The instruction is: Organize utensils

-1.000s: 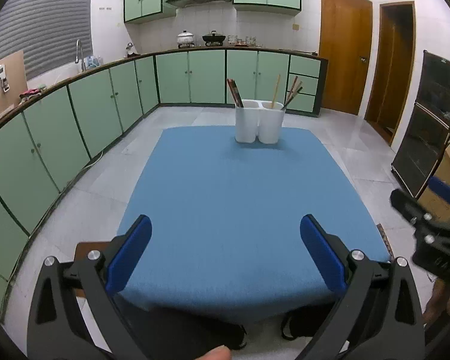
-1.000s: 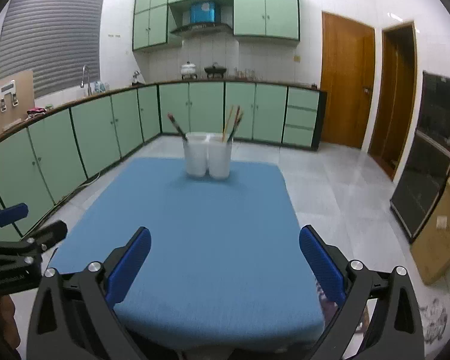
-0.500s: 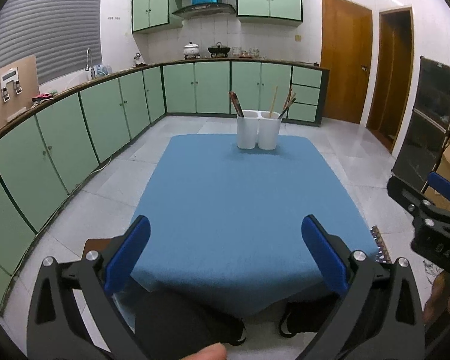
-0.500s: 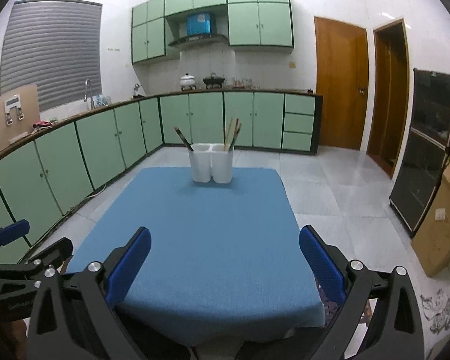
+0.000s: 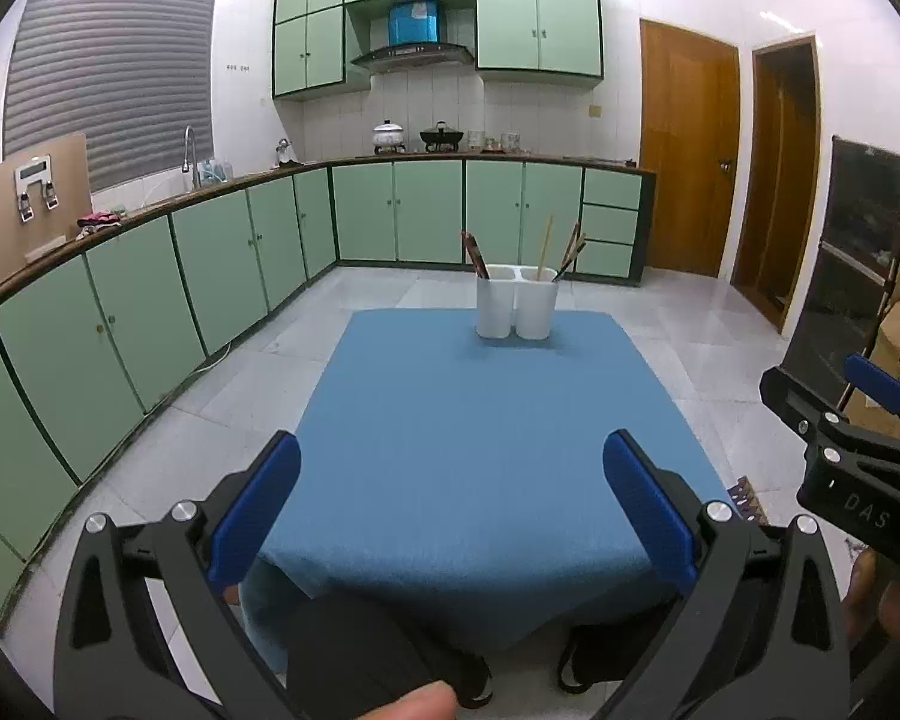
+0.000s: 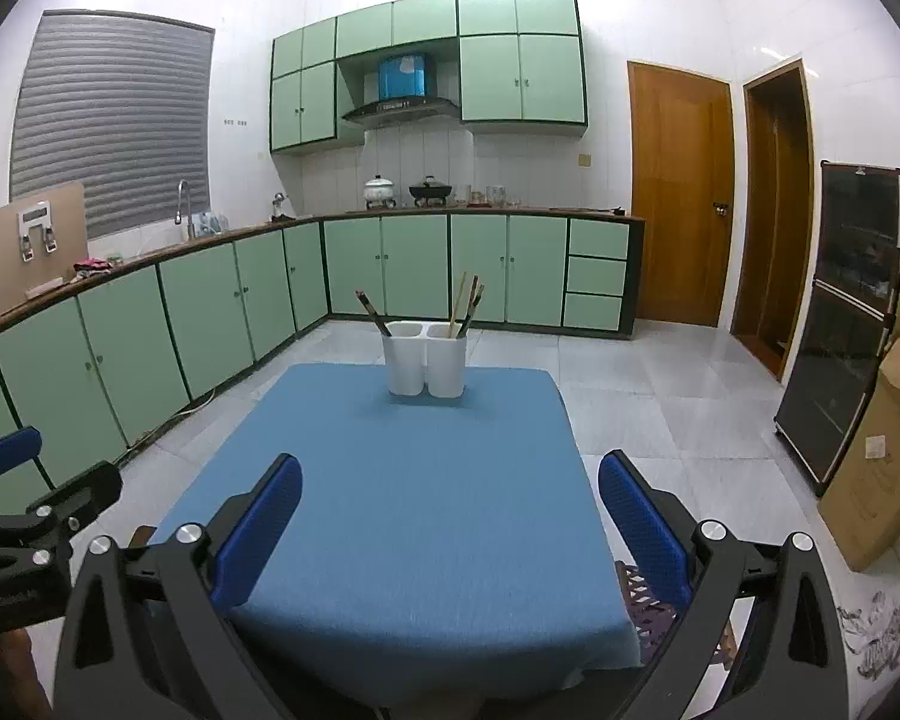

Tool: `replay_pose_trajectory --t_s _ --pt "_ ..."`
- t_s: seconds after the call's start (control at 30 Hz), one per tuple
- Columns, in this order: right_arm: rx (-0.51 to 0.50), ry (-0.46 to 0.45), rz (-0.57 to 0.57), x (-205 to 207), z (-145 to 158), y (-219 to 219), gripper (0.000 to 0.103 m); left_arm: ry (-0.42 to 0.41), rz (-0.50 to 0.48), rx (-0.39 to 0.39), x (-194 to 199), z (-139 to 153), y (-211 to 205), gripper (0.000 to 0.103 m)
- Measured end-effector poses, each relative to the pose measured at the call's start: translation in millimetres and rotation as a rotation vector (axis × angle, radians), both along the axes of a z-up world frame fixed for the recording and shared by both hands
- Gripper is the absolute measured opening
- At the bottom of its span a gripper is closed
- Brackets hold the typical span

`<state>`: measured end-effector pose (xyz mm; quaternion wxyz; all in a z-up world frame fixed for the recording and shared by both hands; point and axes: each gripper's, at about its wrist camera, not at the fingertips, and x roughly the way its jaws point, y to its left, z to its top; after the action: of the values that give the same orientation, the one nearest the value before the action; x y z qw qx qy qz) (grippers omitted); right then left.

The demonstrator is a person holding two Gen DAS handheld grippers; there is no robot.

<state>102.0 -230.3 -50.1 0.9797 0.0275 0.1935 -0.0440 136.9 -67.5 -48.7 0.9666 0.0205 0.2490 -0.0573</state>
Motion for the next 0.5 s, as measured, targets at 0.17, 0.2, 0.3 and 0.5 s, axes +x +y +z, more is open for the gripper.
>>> replay_pose_trajectory --t_s 0.17,0.2,0.3,0.5 --pt "-0.005 -0.017 0.006 -5.4 3.4 3.9 0.097 0.002 -0.006 -0.020 -4.7 4.4 6.5 0.098" --pt "-0.008 -0.018 0.008 -6.4 3.8 5.0 0.097 -0.004 -0.005 -0.021 -6.9 4.9 7.3 0.098" --pt "-0.008 -0.025 0.010 -9.5 5.4 4.8 0.097 -0.010 0.002 -0.013 -10.0 8.2 9.1 0.098" --pt "-0.013 -0.039 0.012 -17.3 8.5 8.3 0.097 -0.025 0.016 0.000 -17.7 11.3 4.1 0.098"
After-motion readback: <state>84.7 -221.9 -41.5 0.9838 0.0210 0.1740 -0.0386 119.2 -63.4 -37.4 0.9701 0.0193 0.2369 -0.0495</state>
